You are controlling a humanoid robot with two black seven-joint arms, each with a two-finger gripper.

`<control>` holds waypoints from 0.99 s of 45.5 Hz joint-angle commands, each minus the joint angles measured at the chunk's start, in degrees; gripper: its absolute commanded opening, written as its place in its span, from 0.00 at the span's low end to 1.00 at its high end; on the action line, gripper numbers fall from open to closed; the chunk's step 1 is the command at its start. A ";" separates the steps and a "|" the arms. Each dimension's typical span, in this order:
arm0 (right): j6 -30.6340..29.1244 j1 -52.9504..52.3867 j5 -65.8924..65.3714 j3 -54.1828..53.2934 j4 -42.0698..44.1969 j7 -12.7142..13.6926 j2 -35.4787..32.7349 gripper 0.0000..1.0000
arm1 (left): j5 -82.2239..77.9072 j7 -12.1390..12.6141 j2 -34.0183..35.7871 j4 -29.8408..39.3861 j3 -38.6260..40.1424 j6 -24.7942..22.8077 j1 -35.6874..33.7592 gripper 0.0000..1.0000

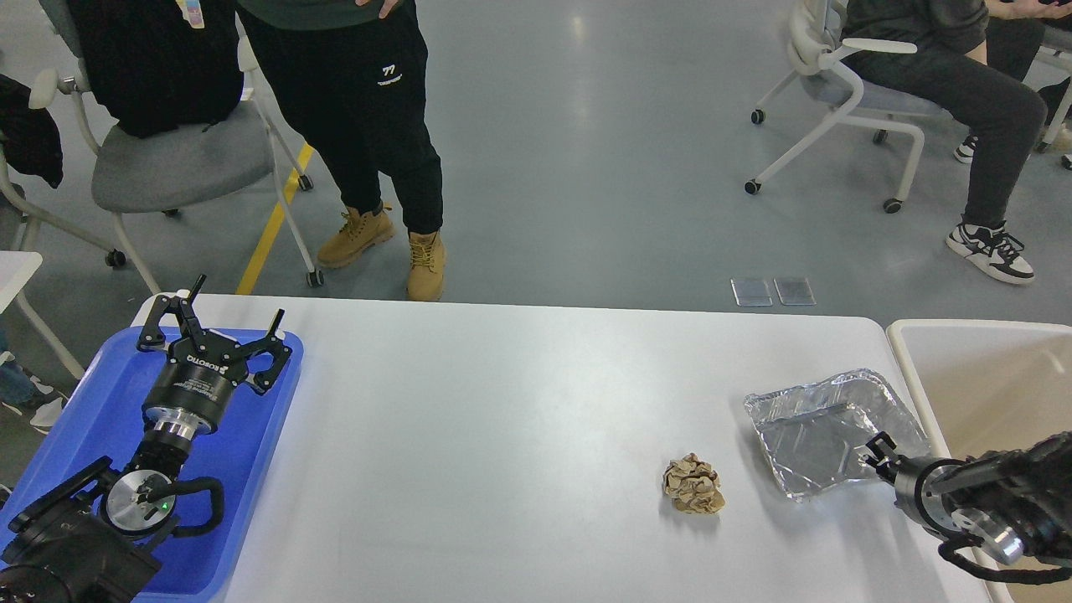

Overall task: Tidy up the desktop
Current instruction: 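Close the right gripper on the foil tray's edge, then lift the foil tray with the right gripper and carry it over the bin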

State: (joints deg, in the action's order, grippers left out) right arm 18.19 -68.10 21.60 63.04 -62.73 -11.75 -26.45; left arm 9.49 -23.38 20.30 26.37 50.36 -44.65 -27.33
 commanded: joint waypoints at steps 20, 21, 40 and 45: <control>0.61 0.34 -1.57 0.15 0.50 -0.20 4.39 0.00 | 0.00 0.00 0.00 -0.01 0.00 0.00 0.00 0.99; 0.61 0.34 -1.57 0.24 0.50 -0.29 4.39 0.00 | 0.00 0.00 0.00 -0.01 0.00 0.00 0.00 0.99; 0.26 -1.68 -1.74 1.56 0.15 -0.46 3.08 0.00 | 0.00 0.00 0.00 0.08 0.00 0.00 0.00 0.99; -0.53 -5.80 -3.67 4.63 -0.81 -0.46 0.44 0.00 | 0.00 0.00 0.00 -0.01 0.00 0.00 0.00 0.99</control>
State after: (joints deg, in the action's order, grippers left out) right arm 18.55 -69.42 19.87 64.36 -62.54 -12.13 -23.26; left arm 9.49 -23.38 20.30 26.40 50.36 -44.65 -27.33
